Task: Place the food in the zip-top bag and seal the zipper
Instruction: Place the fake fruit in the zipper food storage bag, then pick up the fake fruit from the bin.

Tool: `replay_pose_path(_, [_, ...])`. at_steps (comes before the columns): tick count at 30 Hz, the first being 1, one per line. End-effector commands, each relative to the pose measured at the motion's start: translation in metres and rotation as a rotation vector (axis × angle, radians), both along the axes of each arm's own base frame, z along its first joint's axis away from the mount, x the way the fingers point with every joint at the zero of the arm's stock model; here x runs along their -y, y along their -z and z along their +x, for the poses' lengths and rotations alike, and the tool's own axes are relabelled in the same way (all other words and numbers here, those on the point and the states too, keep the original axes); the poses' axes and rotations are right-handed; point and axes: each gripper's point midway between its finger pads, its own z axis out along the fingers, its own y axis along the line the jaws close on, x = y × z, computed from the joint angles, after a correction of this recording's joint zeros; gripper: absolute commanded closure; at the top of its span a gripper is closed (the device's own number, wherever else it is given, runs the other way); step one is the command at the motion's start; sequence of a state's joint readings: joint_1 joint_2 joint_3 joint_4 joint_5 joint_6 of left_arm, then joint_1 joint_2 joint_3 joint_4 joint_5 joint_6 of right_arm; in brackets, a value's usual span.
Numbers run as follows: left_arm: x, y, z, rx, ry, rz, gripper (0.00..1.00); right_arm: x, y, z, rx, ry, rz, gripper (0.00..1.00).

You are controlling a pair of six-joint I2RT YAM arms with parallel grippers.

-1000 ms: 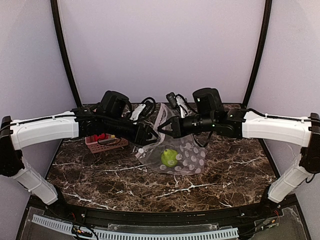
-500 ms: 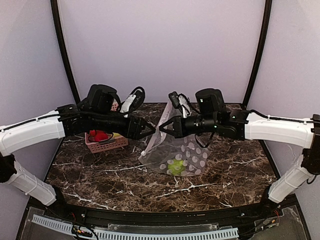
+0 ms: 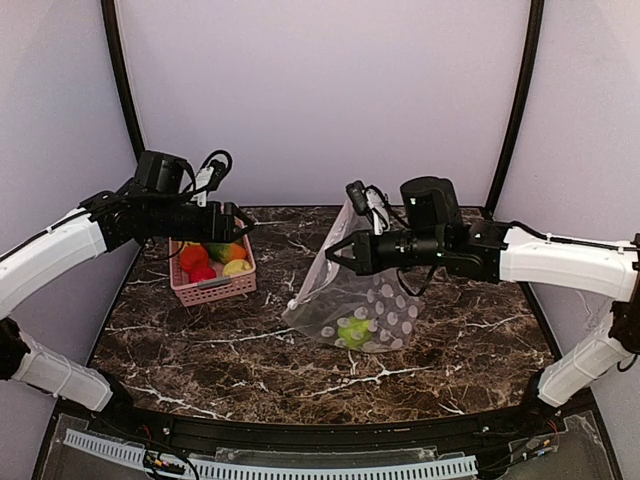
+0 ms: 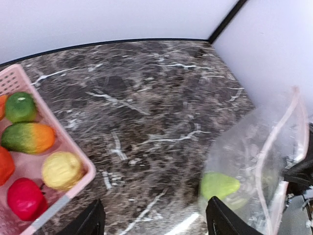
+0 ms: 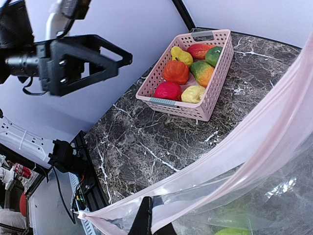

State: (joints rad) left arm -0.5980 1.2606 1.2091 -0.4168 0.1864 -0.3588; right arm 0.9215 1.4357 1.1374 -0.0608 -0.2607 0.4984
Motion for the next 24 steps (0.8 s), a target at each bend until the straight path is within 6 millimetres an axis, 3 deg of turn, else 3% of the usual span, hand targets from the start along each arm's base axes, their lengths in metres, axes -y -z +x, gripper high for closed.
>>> replay_pose_path(1, [-0.045, 0.051, 0.018, -0.095, -0.096, 0.155, 0.32, 0.006, -0.002, -0.001, 0.004, 0.021, 0.005, 1.00])
replay_pose_path(5, [-0.091, 0.085, 0.046, -0.136, -0.229, 0.265, 0.32, 0.009, -0.002, -0.001, 0.006, 0.031, 0.002, 1.00])
replay_pose_path(7, [-0.109, 0.108, 0.056, -0.189, -0.274, 0.292, 0.31, 0.010, -0.002, -0.002, 0.004, 0.032, 0.003, 1.00])
replay_pose_path(11, [-0.140, 0.136, 0.070, -0.241, -0.365, 0.332, 0.31, 0.011, -0.002, -0.002, 0.004, 0.034, 0.002, 1.00])
replay_pose_path(19, [-0.151, 0.179, 0.068, -0.340, -0.383, 0.377, 0.28, 0.012, -0.001, -0.001, 0.006, 0.047, -0.002, 1.00])
replay_pose_path(24, [-0.163, 0.188, 0.073, -0.351, -0.402, 0.454, 0.27, 0.010, 0.000, -0.002, -0.003, 0.041, 0.002, 1.00])
